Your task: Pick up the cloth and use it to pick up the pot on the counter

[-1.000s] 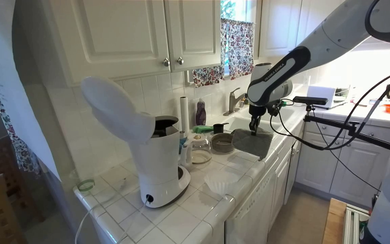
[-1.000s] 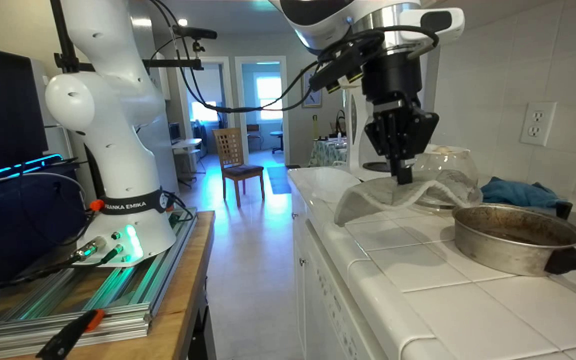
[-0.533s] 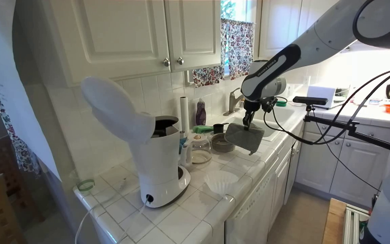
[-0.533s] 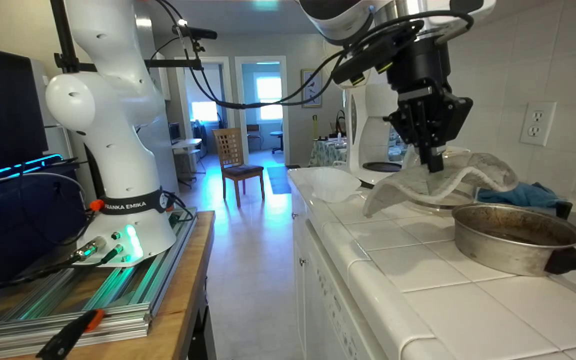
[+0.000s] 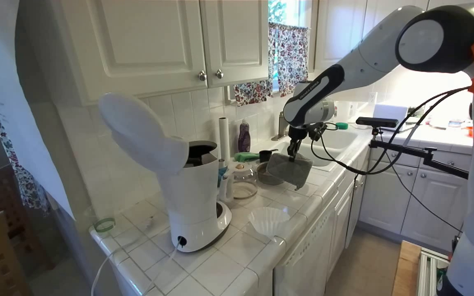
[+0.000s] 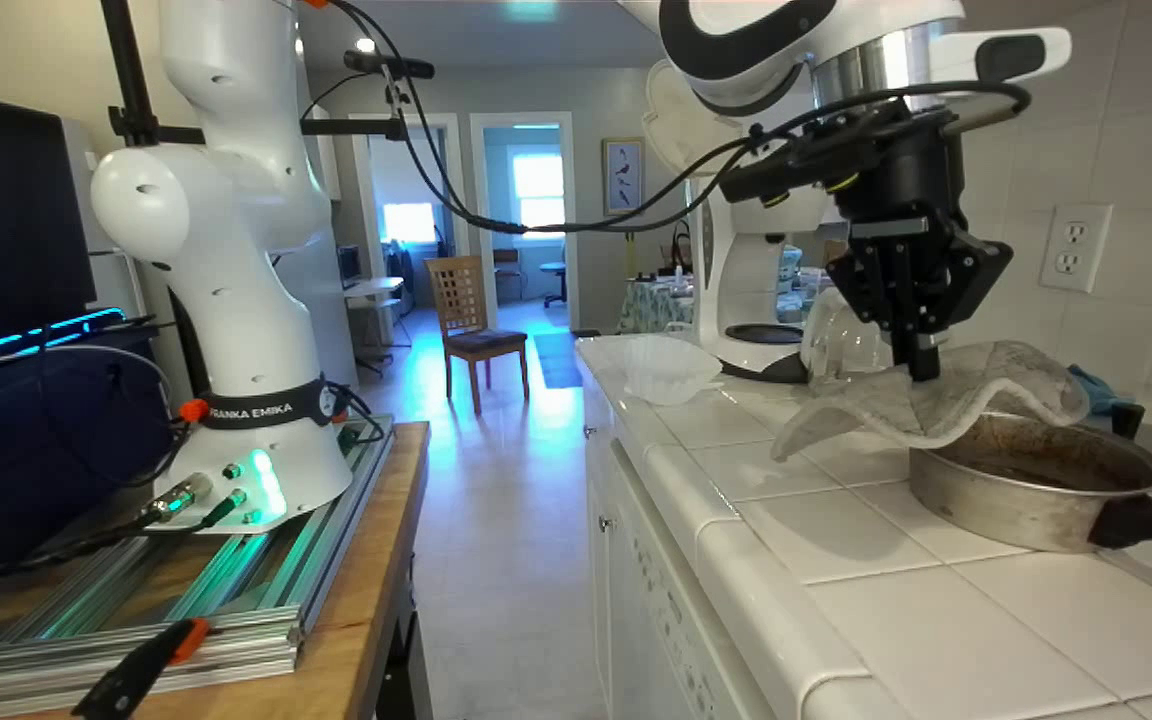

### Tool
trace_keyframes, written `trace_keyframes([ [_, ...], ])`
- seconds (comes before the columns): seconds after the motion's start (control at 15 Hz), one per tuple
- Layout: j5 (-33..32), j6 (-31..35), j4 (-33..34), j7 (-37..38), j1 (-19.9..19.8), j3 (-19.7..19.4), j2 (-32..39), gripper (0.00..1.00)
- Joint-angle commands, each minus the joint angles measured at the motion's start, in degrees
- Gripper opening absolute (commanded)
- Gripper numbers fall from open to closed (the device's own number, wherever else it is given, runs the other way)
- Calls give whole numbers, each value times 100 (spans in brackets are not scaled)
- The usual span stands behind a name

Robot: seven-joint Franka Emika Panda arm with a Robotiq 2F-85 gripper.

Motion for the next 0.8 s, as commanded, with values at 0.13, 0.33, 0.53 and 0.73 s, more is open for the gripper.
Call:
trace_keyframes([
  [0.13,171,-110,783,-186,-227,306,653,2],
  [0.33,110,-161,1025,-120,-266,394,838,33],
  [0.53,70,-220,1193,-58,-297,434,965,47],
  [0.73,3,-221,1255,20,-279,430,990,69],
])
